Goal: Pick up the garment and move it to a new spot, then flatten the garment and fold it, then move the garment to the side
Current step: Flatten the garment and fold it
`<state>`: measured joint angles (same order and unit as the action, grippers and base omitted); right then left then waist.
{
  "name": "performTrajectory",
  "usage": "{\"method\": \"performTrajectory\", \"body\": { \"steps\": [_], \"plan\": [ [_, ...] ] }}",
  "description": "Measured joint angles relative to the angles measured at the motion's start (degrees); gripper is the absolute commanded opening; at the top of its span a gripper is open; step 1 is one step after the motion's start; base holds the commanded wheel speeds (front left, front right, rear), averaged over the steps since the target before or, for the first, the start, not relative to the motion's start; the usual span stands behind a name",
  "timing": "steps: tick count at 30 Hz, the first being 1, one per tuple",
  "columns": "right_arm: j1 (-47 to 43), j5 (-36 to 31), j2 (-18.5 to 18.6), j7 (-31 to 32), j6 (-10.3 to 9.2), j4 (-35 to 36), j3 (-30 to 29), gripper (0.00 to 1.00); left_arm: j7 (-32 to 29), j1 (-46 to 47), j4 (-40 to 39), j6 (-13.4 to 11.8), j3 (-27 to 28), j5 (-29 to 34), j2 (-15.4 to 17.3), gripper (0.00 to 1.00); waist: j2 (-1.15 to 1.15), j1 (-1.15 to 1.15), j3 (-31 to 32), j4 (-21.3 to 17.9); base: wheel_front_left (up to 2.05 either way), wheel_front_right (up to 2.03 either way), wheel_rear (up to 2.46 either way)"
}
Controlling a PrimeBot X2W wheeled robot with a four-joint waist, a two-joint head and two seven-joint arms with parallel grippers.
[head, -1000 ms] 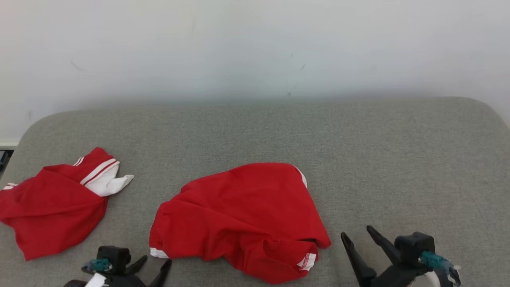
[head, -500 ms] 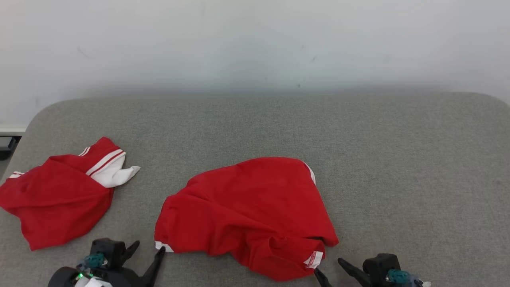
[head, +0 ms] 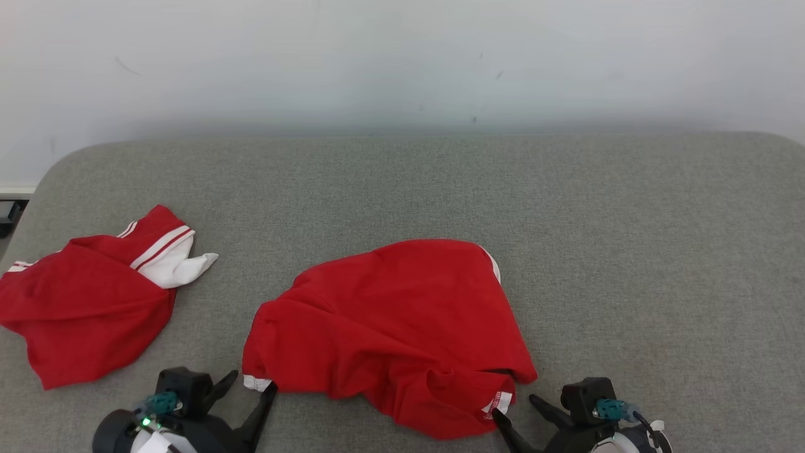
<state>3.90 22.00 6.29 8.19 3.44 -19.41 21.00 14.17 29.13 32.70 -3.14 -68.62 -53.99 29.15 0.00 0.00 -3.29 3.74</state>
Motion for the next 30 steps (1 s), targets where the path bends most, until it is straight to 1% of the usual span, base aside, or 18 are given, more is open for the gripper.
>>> {"method": "performTrajectory", "body": {
  "steps": [4, 7, 9, 10, 11, 12, 13, 14, 15, 16, 22, 25, 30],
  "plan": [
    [0.9, 0.0, -0.5, 0.5, -0.26, -2.1, 0.2, 1.0, 0.0, 1.6, 1.4, 0.7, -0.7, 1.1, -1.0, 1.0, 0.0, 0.0, -0.2, 0.0, 0.0, 0.0, 0.0],
    [1.9, 0.1, -0.8, 0.5, -0.25, -3.5, 0.4, 1.0, 0.0, 1.9, 2.9, 0.7, -0.5, 1.3, -1.3, 1.0, 0.0, 0.0, -0.2, -0.2, 0.0, 0.0, 0.0],
    [2.4, 0.4, -1.0, 0.5, -0.25, -4.5, 0.5, 1.0, -0.8, 2.0, 4.3, 0.2, -0.5, 0.6, -2.0, 1.0, 0.0, 0.0, 0.0, -0.3, 0.0, 0.0, 0.0],
    [2.5, 0.5, -1.0, 0.5, -0.25, -4.7, 0.6, 1.0, -1.3, 1.9, 4.8, 0.7, -1.3, 1.1, -2.0, 1.0, 0.0, 0.0, 0.0, -0.4, 0.0, 0.0, 0.0],
    [2.6, 0.6, -1.1, 0.5, -0.24, -5.1, 0.9, 0.95, -1.1, 1.7, 5.0, 1.3, -0.8, 0.8, -2.0, 0.96, 0.0, 0.0, 0.0, -0.5, 0.0, 0.0, 0.0],
    [2.7, 0.7, -1.2, 0.5, -0.24, -5.5, 1.1, 0.75, -0.9, 1.6, 5.1, 1.9, -0.2, -0.7, -2.2, 0.91, 0.0, 0.0, 0.0, -0.6, 0.0, 0.0, 0.0],
    [2.8, 0.8, -1.4, 0.5, -0.24, -5.8, 1.1, 0.3, -0.9, 1.7, 4.9, 2.8, -0.2, -1.1, -2.3, 0.49, 0.0, 0.0, 0.1, -0.7, 0.0, 0.0, 0.0],
    [2.9, 1.2, -1.6, 0.5, -0.23, -6.3, 1.1, 0.05, -1.0, 1.7, 5.0, 3.8, -0.2, -1.3, -2.8, 0.36, 0.0, 0.0, 0.1, -0.8, 0.0, 0.0, 0.0],
    [3.1, 1.2, -1.7, 0.5, -0.16, -6.6, 1.2, 0.0, -1.0, 1.7, 5.2, 4.0, -0.3, -1.6, -3.3, 0.29, 0.0, 0.0, 0.1, -0.8, 0.0, 0.0, 0.0],
    [3.4, 1.2, -1.7, 0.4, -0.13, -6.9, 1.3, 0.0, -1.0, 1.7, 5.4, 4.2, -0.6, -1.3, -3.7, 0.0, 0.0, 0.0, 0.1, -0.9, 0.0, 0.0, 0.0],
    [3.8, 2.3, -2.0, -0.2, 0.46, -8.2, 1.2, 0.0, -1.0, 1.7, 7.3, 4.2, -0.6, -1.4, -3.9, 0.0, 0.0, 0.0, 0.3, -0.9, 0.0, 0.0, 0.0],
    [3.9, 3.8, -1.8, -1.6, 0.6, -7.8, -1.1, 0.0, -1.0, 1.6, 6.7, 4.2, -0.4, -1.4, -3.7, 0.0, 0.0, 0.0, 0.6, -0.8, 0.0, 0.0, 0.0],
    [5.2, 5.5, 2.1, -2.4, 0.96, -5.8, -4.8, 0.0, -0.9, 1.6, 3.8, 4.2, -0.2, -0.7, -2.1, 0.0, 0.0, 0.0, 1.2, -0.8, 0.0, 0.0, 0.0]
  ]
}}
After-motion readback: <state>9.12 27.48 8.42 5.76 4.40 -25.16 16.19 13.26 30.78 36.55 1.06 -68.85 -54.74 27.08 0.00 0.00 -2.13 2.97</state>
